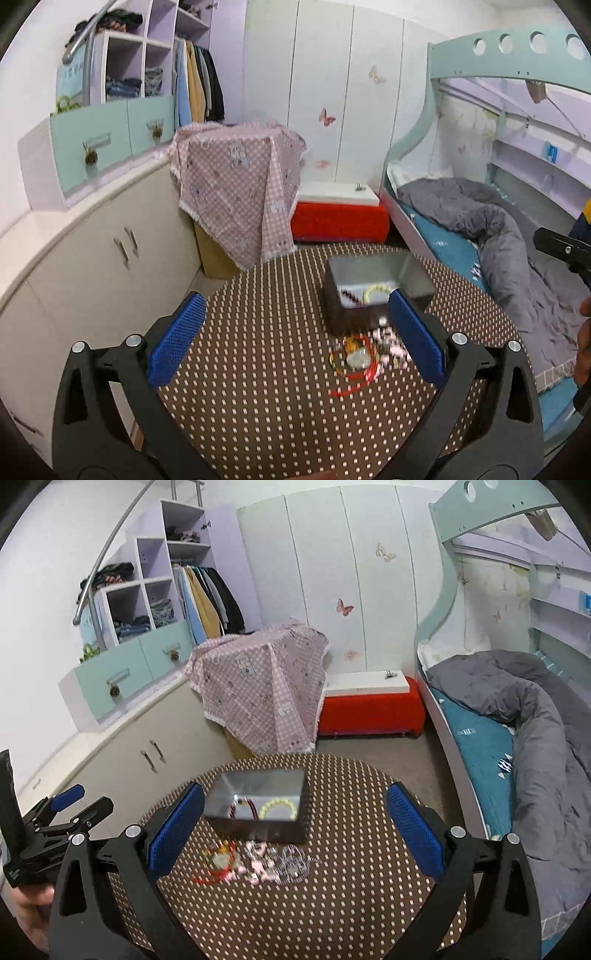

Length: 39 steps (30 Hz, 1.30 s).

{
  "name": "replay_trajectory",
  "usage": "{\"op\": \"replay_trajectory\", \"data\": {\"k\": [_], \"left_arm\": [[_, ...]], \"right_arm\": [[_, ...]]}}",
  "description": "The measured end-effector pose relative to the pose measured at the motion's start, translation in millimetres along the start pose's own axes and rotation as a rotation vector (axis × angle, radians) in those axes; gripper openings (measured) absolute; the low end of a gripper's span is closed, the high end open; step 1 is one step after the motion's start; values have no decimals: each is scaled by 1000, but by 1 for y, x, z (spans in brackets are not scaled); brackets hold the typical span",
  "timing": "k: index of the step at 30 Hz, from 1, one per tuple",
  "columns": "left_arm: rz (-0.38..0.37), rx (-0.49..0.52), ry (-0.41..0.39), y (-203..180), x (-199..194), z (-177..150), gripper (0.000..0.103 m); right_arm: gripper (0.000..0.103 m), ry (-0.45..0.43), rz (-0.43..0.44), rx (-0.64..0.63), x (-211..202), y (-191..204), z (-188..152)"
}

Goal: Organize jewelry
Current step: 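Grasp the red cord pendant with left gripper while right grasps silver chain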

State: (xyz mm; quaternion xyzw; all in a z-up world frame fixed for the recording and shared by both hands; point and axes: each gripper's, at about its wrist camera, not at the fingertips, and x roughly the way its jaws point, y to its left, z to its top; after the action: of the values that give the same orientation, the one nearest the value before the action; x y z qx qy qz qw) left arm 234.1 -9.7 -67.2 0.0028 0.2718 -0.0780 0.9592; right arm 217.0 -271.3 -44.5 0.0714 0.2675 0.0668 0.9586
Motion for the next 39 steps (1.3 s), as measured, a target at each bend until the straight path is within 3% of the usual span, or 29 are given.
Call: {"op": "replay_trajectory", "data": {"k": [9,19,24,28,31,33,34,35,38,39], "left_arm": [[23,15,110,1,31,-38,97],[14,46,259,-7,97,-56,97],[43,72,346,-11,132,-68,85],[28,96,371,-17,144,-69,81],[-10,128,363,-23,145,-66,67],[-71,146,361,-30,143,-64,31],[-92,176,359,-37,141,-64,24],[-106,197,358,-42,140,-64,9],[-131,214,351,-46,134,-65,5],[-139,202,346,-44,132,-64,5]], "right_arm": [[95,123,-21,-20,25,-2,-42],[95,221,-28,-10,54,-10,-66],[95,252,-43,-2,66,-19,-70],[95,273,-45,1,73,-24,-73],[95,286,-45,-5,79,-25,-76],[95,301,-48,-8,86,-25,-79],[95,308,-46,-11,91,-24,-80],[95,320,-45,-20,97,-23,-82],[89,349,-45,-56,110,-18,-88],[81,363,-38,-66,117,-16,-90]]}}
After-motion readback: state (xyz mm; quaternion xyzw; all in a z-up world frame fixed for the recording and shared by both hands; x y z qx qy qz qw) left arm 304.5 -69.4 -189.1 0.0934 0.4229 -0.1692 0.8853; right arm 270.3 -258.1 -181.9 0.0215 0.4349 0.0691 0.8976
